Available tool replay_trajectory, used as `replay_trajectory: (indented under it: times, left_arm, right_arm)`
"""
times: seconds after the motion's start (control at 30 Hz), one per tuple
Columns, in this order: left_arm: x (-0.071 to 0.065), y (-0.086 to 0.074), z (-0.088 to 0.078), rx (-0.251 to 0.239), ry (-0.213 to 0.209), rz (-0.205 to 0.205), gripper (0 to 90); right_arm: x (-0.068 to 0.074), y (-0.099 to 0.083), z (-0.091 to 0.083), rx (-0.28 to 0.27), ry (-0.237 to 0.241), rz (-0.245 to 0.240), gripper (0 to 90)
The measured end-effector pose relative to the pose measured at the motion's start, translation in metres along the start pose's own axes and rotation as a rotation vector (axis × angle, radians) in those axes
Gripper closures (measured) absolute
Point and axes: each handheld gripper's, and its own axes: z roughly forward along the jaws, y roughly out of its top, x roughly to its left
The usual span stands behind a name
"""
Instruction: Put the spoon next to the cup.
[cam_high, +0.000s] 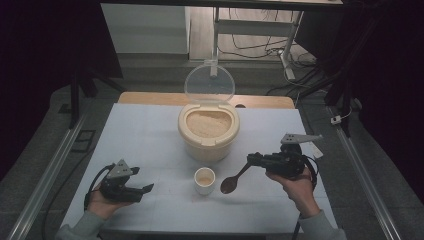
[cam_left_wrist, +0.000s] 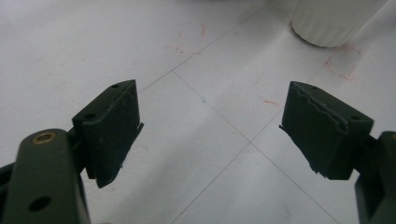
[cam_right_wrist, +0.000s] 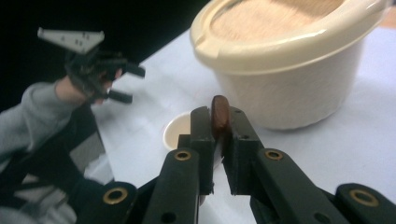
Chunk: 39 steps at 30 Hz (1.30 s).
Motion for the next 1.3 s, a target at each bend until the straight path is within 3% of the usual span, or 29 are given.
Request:
replay_trajectory:
  times: [0.33,0.47,0.6,0.77,0.93,1.3]
  left_arm:
    - [0.0,0.0,0.001,0.004,-0.003,0.004,19.2]
    - [0.0,0.0,0.001,0.009,-0.004,0.007,19.2]
    - [0.0,0.0,0.002,0.01,-0.005,0.008,19.2]
    - [0.0,0.0,0.002,0.012,-0.006,0.008,19.2]
    - [0.0,0.0,0.002,0.012,-0.006,0.009,19.2]
    - [0.0,0.0,0.003,0.019,-0.007,0.011,19.1]
  right_arm:
    - [0.005,0.001,0.026,0.176,0.078,-0.042,82.6]
    - [0.006,0.001,0.036,0.224,0.102,-0.053,82.6]
    - [0.006,0.001,0.046,0.26,0.105,-0.065,82.5]
    - [0.003,0.002,0.054,0.255,0.108,-0.066,82.2]
    - [-0.001,0.001,0.059,0.239,0.067,-0.081,78.4]
    - [-0.017,-0.012,0.071,0.187,-0.077,-0.147,66.8]
